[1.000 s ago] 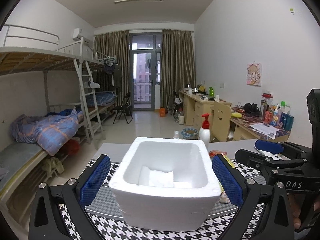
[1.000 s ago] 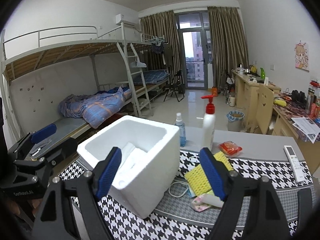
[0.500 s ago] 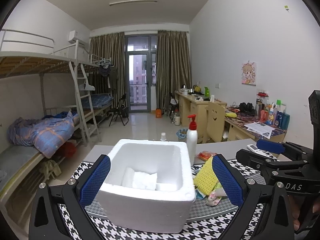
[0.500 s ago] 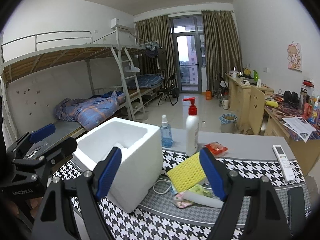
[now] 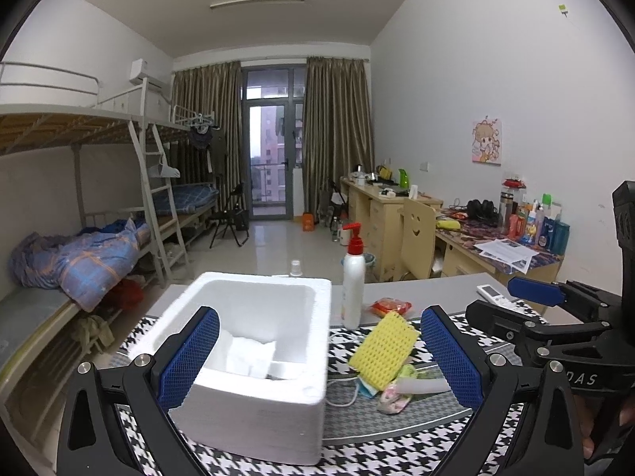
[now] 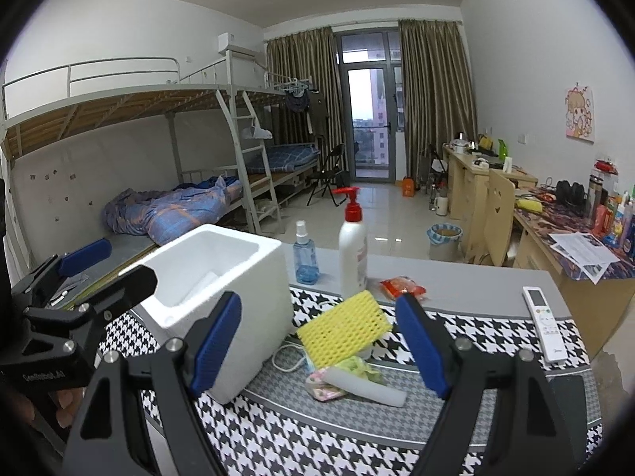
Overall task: Organize soft objects
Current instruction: 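Withdraw both grippers from the foam box back toward the remaining items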
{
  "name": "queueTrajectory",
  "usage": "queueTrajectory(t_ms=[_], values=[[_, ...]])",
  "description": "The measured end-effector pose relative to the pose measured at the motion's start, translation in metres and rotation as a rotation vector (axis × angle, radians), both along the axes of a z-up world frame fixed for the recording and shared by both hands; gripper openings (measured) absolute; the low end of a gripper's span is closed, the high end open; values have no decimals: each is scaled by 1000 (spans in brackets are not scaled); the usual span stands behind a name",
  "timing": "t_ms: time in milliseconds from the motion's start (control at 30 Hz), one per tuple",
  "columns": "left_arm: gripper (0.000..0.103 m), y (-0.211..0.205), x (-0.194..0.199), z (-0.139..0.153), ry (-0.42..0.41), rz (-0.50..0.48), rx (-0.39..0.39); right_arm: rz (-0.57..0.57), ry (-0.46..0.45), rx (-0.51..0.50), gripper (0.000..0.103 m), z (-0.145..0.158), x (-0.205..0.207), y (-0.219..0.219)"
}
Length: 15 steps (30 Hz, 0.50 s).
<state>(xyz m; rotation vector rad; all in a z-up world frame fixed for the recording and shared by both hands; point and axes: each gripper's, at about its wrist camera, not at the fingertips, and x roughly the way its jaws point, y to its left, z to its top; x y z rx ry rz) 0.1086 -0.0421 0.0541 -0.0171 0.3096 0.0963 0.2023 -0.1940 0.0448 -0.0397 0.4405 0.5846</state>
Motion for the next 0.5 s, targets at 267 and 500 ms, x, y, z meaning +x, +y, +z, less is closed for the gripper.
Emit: queueTrajectory(t_ms=[267, 500], values=[[102, -15, 3, -5, 6, -2, -10, -7, 19, -13, 83, -6, 7, -19], [102, -29, 7, -9, 15, -14, -20, -9, 12, -38, 83, -11, 10, -27]])
